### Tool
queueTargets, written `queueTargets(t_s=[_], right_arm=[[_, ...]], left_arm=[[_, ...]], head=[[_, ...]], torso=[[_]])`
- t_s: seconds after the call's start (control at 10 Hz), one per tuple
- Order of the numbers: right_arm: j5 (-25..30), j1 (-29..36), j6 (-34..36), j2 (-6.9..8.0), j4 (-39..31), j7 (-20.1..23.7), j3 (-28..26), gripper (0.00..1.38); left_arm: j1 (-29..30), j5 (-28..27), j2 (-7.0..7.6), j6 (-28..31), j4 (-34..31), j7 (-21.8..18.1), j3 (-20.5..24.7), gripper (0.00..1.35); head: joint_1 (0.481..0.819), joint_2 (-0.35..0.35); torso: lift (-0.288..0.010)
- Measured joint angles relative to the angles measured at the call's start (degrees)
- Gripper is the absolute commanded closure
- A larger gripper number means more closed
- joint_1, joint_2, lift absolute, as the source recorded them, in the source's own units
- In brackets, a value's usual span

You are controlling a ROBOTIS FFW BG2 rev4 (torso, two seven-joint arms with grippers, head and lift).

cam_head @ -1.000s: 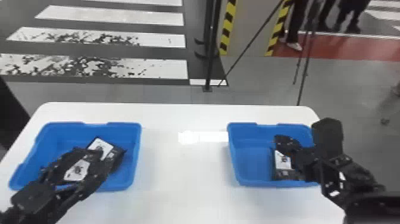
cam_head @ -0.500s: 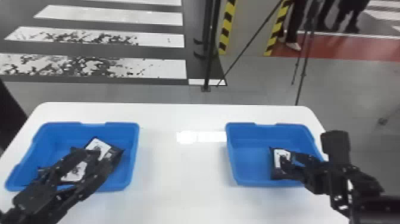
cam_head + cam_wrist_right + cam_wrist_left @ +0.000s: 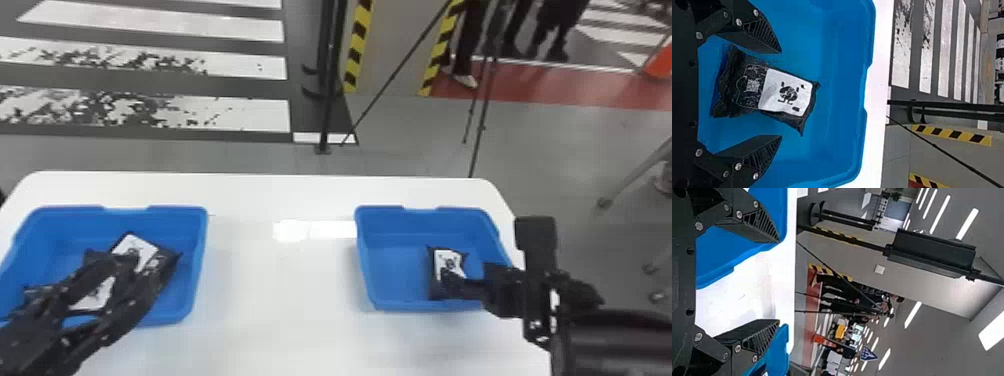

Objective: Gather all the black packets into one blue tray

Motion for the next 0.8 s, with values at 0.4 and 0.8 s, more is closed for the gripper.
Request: queueTargets(t_s=[0.4, 0.8], right_arm=[[-0.6, -3.6, 4.5, -0.68, 6.6, 0.6, 1.1, 0.27], [-0.1, -9.8, 3.8, -1.65, 16.7, 1.1, 1.3, 1.05]], left_arm=[[0.1, 0.4, 0.07, 0.6, 0.3, -0.1, 0.0, 0.34], [-0.3, 0.6, 0.15, 0.7, 0.6, -0.2, -0.4, 0.35]], head=[[0.695, -0.171], [0.695, -0.179]], torso=[[-0.11], [-0.11]])
